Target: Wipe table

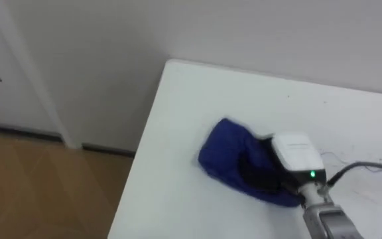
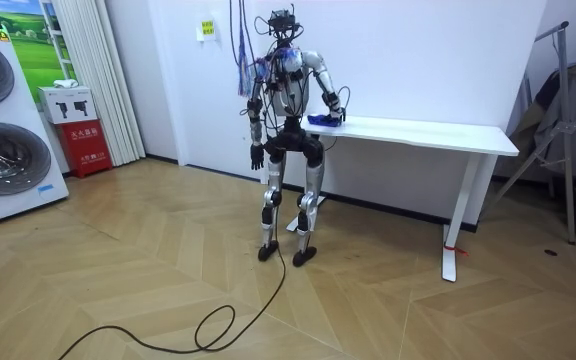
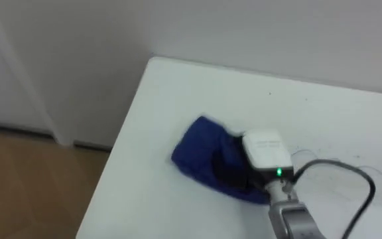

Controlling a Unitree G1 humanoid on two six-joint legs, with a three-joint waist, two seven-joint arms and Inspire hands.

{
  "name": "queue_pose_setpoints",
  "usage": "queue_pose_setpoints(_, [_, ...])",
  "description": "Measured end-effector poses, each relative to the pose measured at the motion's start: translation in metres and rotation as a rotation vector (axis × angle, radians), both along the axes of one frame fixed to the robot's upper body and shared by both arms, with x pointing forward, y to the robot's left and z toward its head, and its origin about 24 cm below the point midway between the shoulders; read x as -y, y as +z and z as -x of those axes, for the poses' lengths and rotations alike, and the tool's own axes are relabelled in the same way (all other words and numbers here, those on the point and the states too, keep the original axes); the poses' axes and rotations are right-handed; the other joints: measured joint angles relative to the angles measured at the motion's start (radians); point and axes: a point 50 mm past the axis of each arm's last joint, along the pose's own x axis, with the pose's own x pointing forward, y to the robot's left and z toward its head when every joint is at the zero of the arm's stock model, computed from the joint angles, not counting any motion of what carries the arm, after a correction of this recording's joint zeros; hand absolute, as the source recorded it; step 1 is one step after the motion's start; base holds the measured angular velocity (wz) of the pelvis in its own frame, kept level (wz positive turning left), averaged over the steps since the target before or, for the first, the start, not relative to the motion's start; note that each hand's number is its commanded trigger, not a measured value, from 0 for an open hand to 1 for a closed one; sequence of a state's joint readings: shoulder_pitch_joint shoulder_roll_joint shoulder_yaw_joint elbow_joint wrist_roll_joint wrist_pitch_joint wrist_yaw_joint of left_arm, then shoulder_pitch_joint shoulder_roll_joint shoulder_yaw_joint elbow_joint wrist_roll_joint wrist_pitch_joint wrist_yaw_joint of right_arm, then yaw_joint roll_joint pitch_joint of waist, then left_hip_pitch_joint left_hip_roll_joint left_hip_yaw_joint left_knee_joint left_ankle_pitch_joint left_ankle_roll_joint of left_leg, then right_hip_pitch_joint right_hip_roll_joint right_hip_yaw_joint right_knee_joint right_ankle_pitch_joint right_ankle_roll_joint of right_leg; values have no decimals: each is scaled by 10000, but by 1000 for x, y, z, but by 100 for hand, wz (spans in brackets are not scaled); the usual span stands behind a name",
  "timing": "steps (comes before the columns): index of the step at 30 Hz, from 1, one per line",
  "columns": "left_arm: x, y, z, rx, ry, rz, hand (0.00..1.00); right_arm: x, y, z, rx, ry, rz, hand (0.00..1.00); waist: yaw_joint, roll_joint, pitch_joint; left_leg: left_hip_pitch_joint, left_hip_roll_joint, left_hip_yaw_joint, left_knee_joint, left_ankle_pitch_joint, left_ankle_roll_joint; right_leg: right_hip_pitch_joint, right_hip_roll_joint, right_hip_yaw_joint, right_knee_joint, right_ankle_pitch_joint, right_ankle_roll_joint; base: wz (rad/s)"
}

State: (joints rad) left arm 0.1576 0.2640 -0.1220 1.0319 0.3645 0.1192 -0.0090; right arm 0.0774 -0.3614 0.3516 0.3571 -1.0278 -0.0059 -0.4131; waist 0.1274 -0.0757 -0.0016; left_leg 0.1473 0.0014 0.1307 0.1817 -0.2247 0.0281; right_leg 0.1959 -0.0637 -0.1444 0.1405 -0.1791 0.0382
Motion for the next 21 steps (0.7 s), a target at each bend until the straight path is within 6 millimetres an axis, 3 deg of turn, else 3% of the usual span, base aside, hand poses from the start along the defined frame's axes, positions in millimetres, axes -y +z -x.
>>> queue_pose_setpoints(5, [4, -3, 5, -206, 110, 68, 0, -11, 1, -11, -59, -406, -440, 100, 151, 177, 20, -119, -84, -110, 39, -31, 81, -45, -38, -206, -48, 25, 40, -12])
queue_pose_setpoints(10, [19, -7, 0, -315, 191, 426, 0, -37, 21, -36, -201, -101, -748, 100, 117, 336, 17, -520, -97, -431, 250, 13, 20, -231, 48, -412, 10, 56, -11, 6])
queue_pose_setpoints(14, [22, -7, -4, -367, 242, 586, 0, -44, 35, -55, -580, 136, -686, 100, 163, 370, 24, -749, -61, -523, 303, 91, -23, -481, 72, -565, 148, 69, -51, 7])
queue_pose_setpoints(16, [21, -5, -8, -399, 336, 648, 0, -41, 39, -67, -778, 7, -534, 100, 126, 293, 38, -841, -86, -530, 314, 176, -2, -548, 36, -610, 218, 76, -63, 10])
queue_pose_setpoints(18, [18, -2, -14, -83, 576, 679, 0, -30, 39, -74, -898, -449, -698, 100, 127, 305, 104, -865, -123, -606, 325, 203, 27, -578, 5, -638, 272, 76, -62, 19])
queue_pose_setpoints(21, [11, 1, -19, 152, 644, 511, 0, 1, 27, -72, -1152, -1855, -1467, 100, -272, 176, 58, -860, -270, -993, 422, 264, 132, -412, -128, -1099, 265, 75, -61, 49])
